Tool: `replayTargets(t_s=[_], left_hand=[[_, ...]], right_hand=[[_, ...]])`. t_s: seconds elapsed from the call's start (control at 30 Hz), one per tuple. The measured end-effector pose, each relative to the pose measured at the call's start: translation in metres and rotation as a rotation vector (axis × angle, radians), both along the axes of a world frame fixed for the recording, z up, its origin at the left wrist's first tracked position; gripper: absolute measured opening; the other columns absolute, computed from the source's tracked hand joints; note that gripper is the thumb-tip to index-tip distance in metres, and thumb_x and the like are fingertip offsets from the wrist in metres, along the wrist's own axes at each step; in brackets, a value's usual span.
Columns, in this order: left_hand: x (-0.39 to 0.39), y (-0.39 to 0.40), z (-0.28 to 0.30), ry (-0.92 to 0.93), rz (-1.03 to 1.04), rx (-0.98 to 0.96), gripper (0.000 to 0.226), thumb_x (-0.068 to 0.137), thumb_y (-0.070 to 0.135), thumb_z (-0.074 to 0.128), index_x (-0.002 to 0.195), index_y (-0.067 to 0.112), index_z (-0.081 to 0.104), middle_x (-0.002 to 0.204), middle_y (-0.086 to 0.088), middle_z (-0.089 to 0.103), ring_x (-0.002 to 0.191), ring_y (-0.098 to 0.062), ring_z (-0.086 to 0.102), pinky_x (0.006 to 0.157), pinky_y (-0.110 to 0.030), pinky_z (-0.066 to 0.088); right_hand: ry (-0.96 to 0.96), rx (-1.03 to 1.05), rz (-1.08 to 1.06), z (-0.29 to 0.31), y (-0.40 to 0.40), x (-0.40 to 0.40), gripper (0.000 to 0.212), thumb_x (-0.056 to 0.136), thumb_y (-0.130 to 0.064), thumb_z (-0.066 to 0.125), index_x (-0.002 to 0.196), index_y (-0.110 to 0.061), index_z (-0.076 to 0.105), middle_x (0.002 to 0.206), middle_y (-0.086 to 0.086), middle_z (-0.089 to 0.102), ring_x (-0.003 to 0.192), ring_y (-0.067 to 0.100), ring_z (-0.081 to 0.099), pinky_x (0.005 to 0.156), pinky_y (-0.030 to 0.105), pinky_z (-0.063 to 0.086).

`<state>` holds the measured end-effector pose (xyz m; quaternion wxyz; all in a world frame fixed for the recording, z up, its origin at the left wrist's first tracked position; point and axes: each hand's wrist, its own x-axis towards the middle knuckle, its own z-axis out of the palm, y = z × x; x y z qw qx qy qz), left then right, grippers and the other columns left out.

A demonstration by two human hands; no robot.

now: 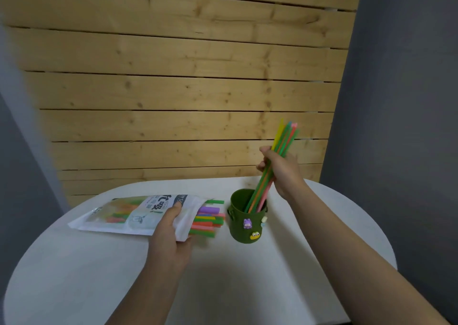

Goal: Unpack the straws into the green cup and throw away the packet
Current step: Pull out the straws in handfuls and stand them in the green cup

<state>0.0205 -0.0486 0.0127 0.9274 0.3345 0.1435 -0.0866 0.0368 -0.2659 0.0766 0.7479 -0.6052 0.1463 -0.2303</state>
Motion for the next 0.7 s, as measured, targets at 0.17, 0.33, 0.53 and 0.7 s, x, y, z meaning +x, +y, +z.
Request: replayTargets(t_s=[0.17,0.33,0.53,0.7], left_hand=[[0.008,0.001,-0.002,-0.019,-0.031,-0.001,0.053,0.093,0.012,0.058,0.143,0.021,0.042,0.117,-0.009,0.061,0.086,-0.02,0.065,0.053,-0.032,0.059],[0.004,-0.001,-0.002,-0.013,-0.011,0.005,0.05,0.092,0.014,0.06,0.137,0.027,0.043,0.101,-0.004,0.064,0.083,-0.018,0.065,0.045,-0.028,0.057],[0.003,-0.001,0.002,-0.036,-0.016,0.014,0.053,0.095,0.012,0.056,0.144,0.023,0.04,0.106,-0.008,0.062,0.081,-0.019,0.064,0.046,-0.028,0.058],[0.0,-0.004,0.006,-0.05,-0.058,0.025,0.043,0.096,0.01,0.052,0.139,0.014,0.046,0.113,-0.013,0.06,0.077,-0.021,0.063,0.046,-0.027,0.056]], right_hand=[[0.144,-0.138,0.198,-0.004,-0.002,0.015,0.008,0.089,-0.015,0.06,0.085,-0.007,0.058,0.066,0.004,0.052,0.058,0.015,0.057,0.074,0.033,0.056],[0.184,-0.191,0.217,-0.025,-0.006,0.012,0.013,0.084,-0.018,0.067,0.088,-0.007,0.06,0.078,0.009,0.068,0.075,0.019,0.069,0.076,0.032,0.058],[0.194,-0.19,0.235,-0.041,-0.007,0.005,0.032,0.077,-0.025,0.074,0.102,-0.016,0.057,0.109,0.013,0.066,0.103,0.026,0.064,0.093,0.041,0.051],[0.146,-0.161,0.224,-0.039,-0.01,-0.007,0.031,0.078,-0.02,0.072,0.106,-0.011,0.062,0.112,0.012,0.066,0.108,0.027,0.061,0.097,0.04,0.049]])
